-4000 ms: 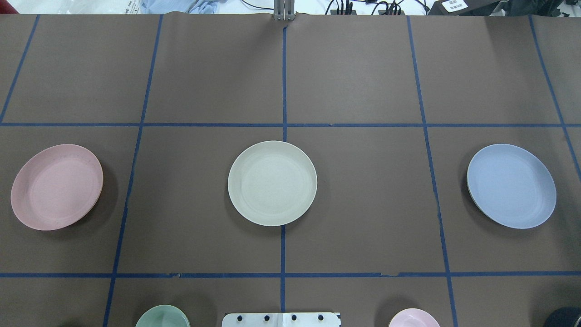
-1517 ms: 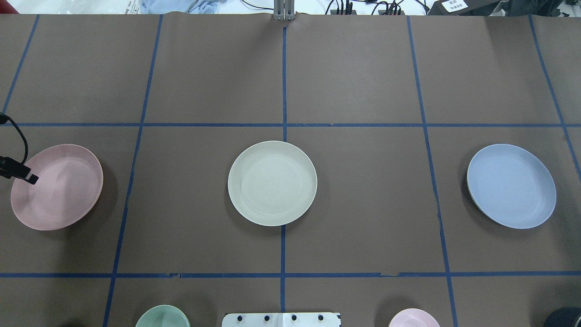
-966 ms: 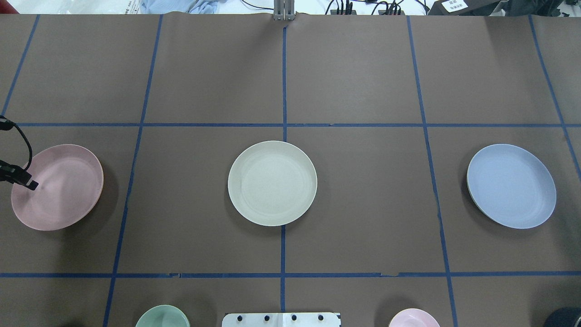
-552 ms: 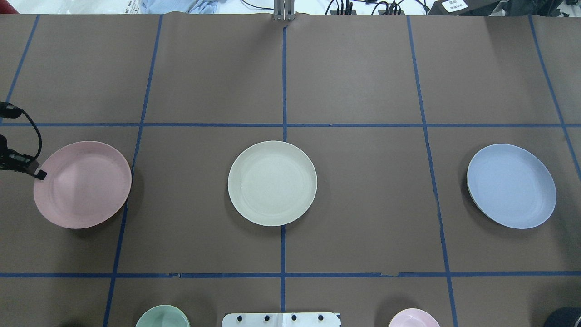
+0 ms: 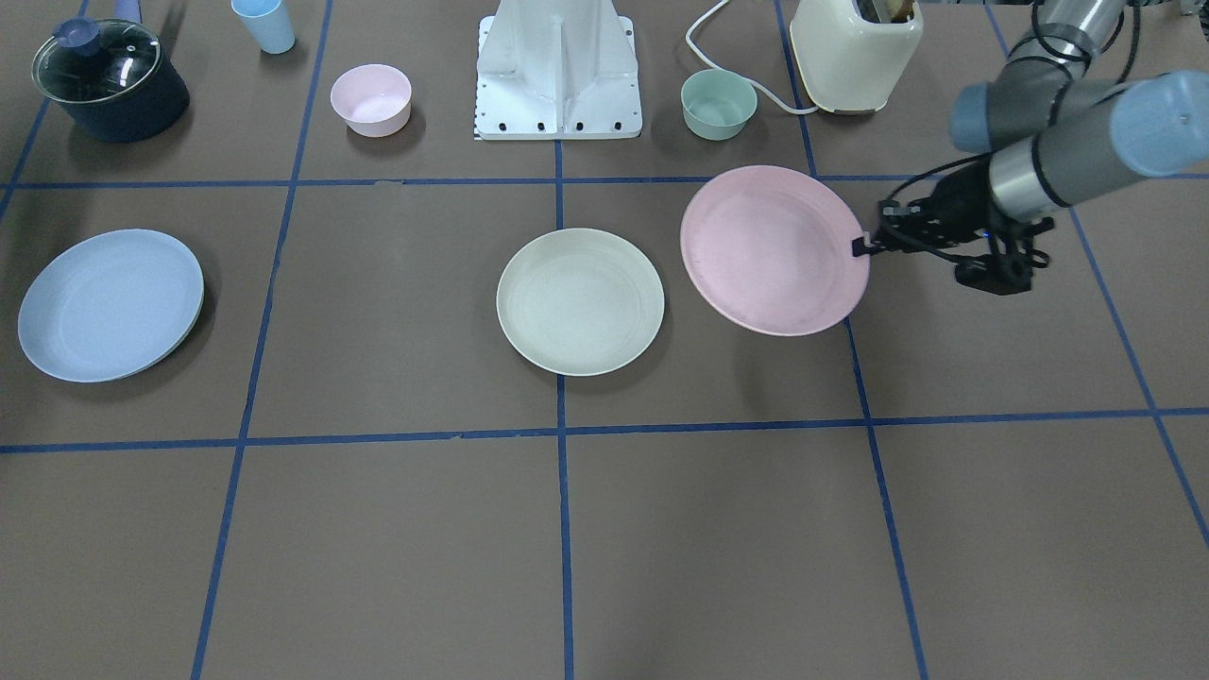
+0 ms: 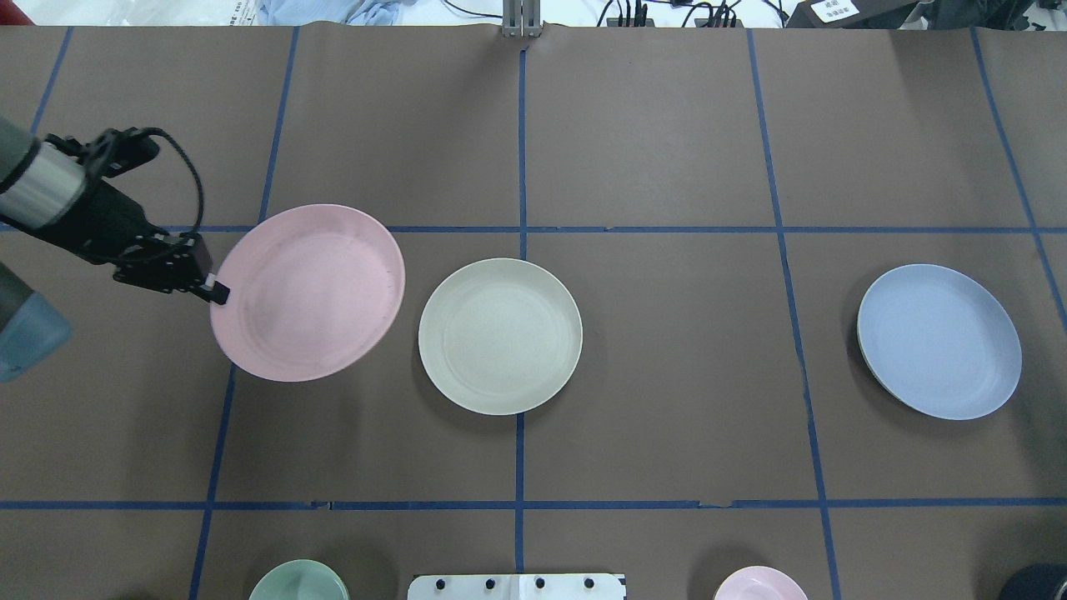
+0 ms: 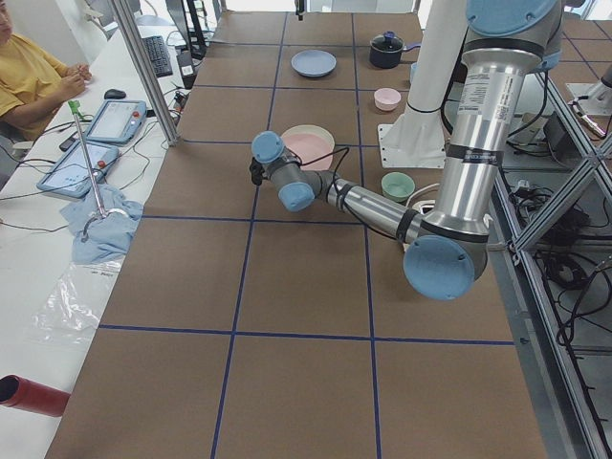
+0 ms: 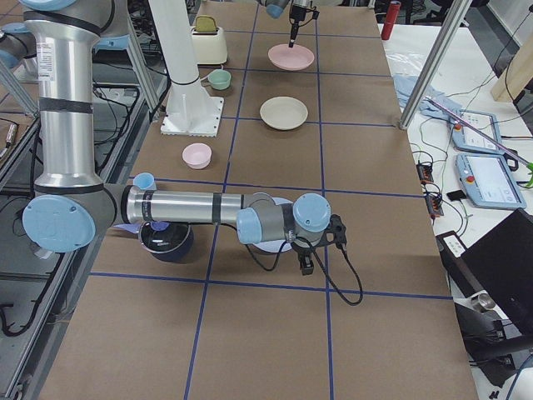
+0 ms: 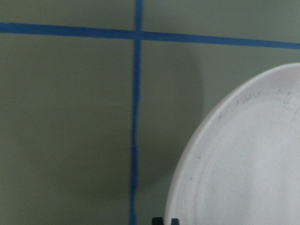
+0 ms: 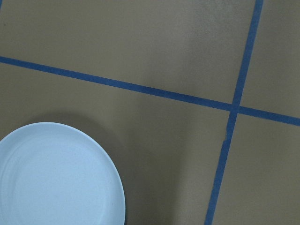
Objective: Stack three plates with pink and blue
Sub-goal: 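Lift the pink plate with the left gripper and carry it onto the cream plate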
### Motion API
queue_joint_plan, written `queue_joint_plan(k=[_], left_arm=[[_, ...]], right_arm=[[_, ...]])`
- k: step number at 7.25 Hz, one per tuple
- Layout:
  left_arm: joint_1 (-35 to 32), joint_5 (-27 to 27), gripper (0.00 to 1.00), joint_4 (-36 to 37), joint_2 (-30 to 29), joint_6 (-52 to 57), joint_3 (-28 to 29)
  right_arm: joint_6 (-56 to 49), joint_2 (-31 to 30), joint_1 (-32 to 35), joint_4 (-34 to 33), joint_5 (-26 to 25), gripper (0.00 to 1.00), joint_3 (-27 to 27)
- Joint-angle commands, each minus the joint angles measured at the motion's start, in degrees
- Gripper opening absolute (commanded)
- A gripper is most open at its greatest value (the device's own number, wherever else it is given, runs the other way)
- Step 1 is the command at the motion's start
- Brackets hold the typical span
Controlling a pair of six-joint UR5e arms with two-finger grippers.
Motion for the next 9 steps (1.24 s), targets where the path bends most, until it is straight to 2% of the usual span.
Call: queue_joint_plan(k=[1,2,3,4,8,9], left_arm=[[9.28,7.75,0.00,0.26,-7.97,-10.59,-0.91],[10.54,10.05,0.00,0.09,-8.25,-10.43,-0.82],[13.16,14.68,0.00,0.17,-10.08,-10.43,-0.21],[14.58,16.12,0.00,0.18,-10.80,-10.43,0.14],[16.51,17.80,0.00,0.00,-12.91,-10.43,3.30],[17.13,19.37,0.34,-0.17,-13.70,-10.34,4.70]], right_arm=[[2.73,0.40,-1.71,0.09,1.09,1.00,0.16],[3.89,0.49,-2.68,0.09,1.35,1.00,0.07],[3.99,0.49,-2.95,0.01,1.53,1.00,0.07],[3.99,0.49,-3.47,0.09,2.14,1.00,0.07],[5.64,0.49,-6.29,0.09,1.97,1.00,-0.02],[6.61,0.49,-7.07,0.09,1.97,1.00,-0.02]])
